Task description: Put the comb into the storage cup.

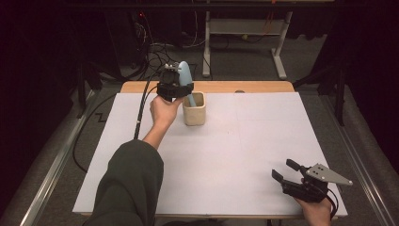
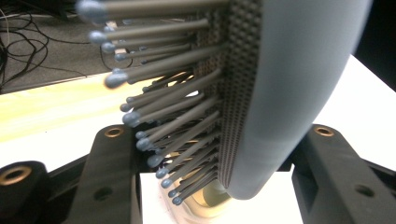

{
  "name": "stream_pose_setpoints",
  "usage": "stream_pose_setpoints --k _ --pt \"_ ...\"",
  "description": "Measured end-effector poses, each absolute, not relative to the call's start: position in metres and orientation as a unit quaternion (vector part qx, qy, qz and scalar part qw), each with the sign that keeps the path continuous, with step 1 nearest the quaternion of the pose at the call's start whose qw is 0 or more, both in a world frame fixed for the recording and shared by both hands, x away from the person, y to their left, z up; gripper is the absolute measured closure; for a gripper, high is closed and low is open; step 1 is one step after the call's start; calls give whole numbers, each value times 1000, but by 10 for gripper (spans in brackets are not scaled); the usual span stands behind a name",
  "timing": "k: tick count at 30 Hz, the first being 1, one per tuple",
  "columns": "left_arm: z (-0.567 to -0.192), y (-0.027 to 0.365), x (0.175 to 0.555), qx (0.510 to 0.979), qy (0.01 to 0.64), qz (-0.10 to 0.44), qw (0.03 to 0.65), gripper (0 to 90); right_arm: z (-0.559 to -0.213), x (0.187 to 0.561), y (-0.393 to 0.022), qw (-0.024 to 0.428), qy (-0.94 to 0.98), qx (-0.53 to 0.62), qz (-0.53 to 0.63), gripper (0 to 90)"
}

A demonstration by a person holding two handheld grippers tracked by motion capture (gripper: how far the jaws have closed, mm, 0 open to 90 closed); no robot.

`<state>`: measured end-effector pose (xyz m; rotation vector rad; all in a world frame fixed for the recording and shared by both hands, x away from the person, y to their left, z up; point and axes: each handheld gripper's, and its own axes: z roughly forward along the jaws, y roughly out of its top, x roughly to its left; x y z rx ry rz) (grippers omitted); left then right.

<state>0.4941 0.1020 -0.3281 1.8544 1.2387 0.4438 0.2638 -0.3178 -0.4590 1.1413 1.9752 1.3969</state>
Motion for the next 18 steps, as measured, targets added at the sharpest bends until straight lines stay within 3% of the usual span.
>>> stream_pose_setpoints --k 18 --pt "-338 96 494 745 493 172 416 510 -459 264 -318 231 719 414 509 275"
